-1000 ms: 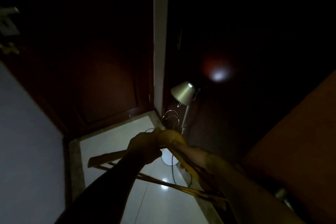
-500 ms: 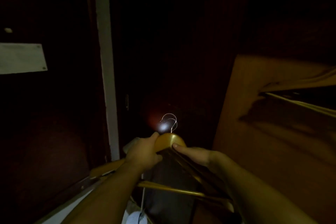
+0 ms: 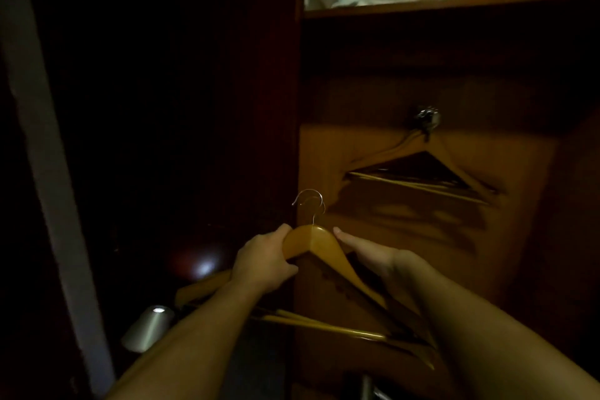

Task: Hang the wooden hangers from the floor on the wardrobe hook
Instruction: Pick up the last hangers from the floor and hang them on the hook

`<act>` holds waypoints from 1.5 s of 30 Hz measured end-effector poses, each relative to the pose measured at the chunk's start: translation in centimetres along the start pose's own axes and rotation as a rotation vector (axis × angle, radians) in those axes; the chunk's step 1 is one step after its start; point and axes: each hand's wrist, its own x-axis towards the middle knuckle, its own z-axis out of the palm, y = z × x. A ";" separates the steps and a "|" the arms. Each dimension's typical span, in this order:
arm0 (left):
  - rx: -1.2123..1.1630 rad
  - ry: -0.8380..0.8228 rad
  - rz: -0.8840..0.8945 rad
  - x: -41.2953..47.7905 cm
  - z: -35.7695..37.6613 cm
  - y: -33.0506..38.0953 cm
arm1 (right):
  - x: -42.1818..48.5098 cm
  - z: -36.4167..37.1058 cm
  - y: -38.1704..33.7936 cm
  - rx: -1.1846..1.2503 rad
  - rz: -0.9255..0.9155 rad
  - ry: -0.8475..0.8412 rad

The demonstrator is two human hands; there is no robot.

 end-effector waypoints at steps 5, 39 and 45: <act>-0.058 -0.021 0.116 3.1 1.0 5.4 | -7.7 -2.8 -1.4 0.082 0.077 0.074; -0.280 0.099 0.234 23.3 8.1 23.6 | -0.8 -31.7 -2.0 -0.001 -0.339 0.726; -0.149 0.054 0.270 25.7 9.2 22.3 | 3.2 -32.2 -3.0 -0.225 -0.282 0.735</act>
